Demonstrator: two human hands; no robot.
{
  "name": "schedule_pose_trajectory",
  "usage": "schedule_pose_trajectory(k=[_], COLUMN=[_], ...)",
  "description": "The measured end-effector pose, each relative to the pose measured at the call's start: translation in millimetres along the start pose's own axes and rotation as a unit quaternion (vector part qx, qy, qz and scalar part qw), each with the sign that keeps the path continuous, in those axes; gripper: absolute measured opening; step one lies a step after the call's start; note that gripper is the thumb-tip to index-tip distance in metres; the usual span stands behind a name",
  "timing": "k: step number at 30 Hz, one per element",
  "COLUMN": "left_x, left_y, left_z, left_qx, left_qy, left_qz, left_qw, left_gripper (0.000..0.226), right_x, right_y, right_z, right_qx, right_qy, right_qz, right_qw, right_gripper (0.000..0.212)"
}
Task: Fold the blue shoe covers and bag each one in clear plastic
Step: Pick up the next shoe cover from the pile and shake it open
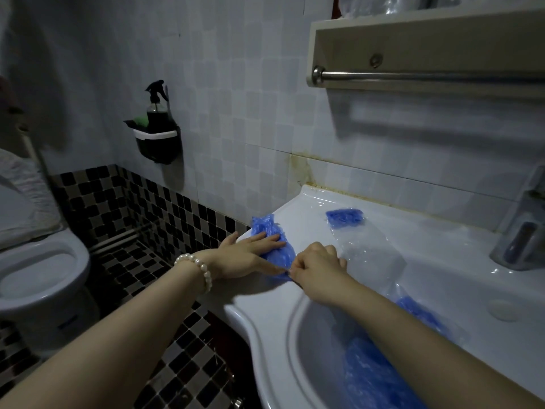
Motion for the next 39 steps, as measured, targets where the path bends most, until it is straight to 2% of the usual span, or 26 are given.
schedule_pose_trajectory(k=[3, 5, 7, 9, 11, 12, 14, 16, 19, 21, 23, 24, 26, 29, 32, 36, 39], left_x=[3, 4, 3, 0, -1, -2, -2, -1, -2, -4, -4, -4, -2, 1, 1, 1, 1], left_y=[0, -1, -2, -3, -4, -4, -4, -4, -3, -3, 1, 3, 4, 7, 3, 1, 3], left_z=[-1, -1, 1, 3, 4, 4, 4, 3, 3, 1, -8, -13, -18, -23, -18, -10, -9], left_qx=[-0.001, -0.002, -0.004, -0.004, -0.004, -0.005, -0.004, 0.005, 0.003, -0.012, 0.004, 0.015, 0.027, 0.045, 0.046, 0.028, 0.017], left_qy=[0.047, 0.058, 0.053, 0.052, 0.053, 0.051, 0.048, 0.053, 0.03, -0.104, -0.261, -0.288, -0.276, -0.227, -0.152, -0.062, -0.053], left_qz=[0.014, 0.016, 0.01, 0.001, -0.005, -0.003, 0.001, 0.006, 0.01, 0.003, 0.019, 0.025, 0.02, 0.04, 0.069, 0.092, 0.095], left_qw=[0.999, 0.998, 0.999, 0.999, 0.999, 0.999, 0.999, 0.999, 0.999, 0.995, 0.965, 0.957, 0.961, 0.972, 0.985, 0.993, 0.994], left_gripper=[0.067, 0.069, 0.07, 0.07, 0.071, 0.071, 0.071, 0.071, 0.078, 0.082, 0.073, 0.071, 0.071, 0.064, 0.053, 0.032, 0.018], right_x=[0, 1, 1, 1, 0, -1, -1, -3, -7, -7, -4, -2, 1, 3, 4, 3, 1], right_y=[3, 3, 1, -4, -10, -12, -7, 1, 5, 6, 7, 8, 9, 11, 10, 10, 10], right_z=[-7, -8, -1, 13, 24, 26, 27, 22, 12, 8, 5, 3, 0, -4, -9, -8, -4], right_qx=[0.031, 0.03, -0.006, -0.081, -0.147, -0.153, -0.128, -0.091, -0.06, -0.043, -0.024, -0.014, 0.006, 0.008, 0.016, 0.02, 0.014], right_qy=[-0.061, -0.046, 0.09, 0.253, 0.329, 0.34, 0.318, 0.252, 0.16, 0.12, 0.09, 0.075, 0.042, -0.022, -0.071, -0.038, 0.012], right_qz=[-0.011, -0.004, 0.031, 0.043, 0.018, 0.008, 0.021, 0.038, 0.024, 0.013, 0.008, 0.006, 0.005, 0.023, 0.028, 0.033, 0.032], right_qw=[0.998, 0.998, 0.995, 0.963, 0.933, 0.928, 0.939, 0.963, 0.985, 0.992, 0.996, 0.997, 0.999, 0.999, 0.997, 0.999, 0.999], right_gripper=[0.031, 0.026, 0.007, 0.02, 0.019, 0.016, 0.012, 0.02, 0.019, 0.018, 0.026, 0.031, 0.035, 0.022, 0.027, 0.023, 0.019])
Point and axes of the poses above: each hand's wrist, its own y-axis towards the middle knuckle, its own x-axis out of the palm, z = x × y, the point moved 1 cm from there along y, towards the middle knuckle, and after that the axes turned 4 degrees about x, right-handed, at the moved point
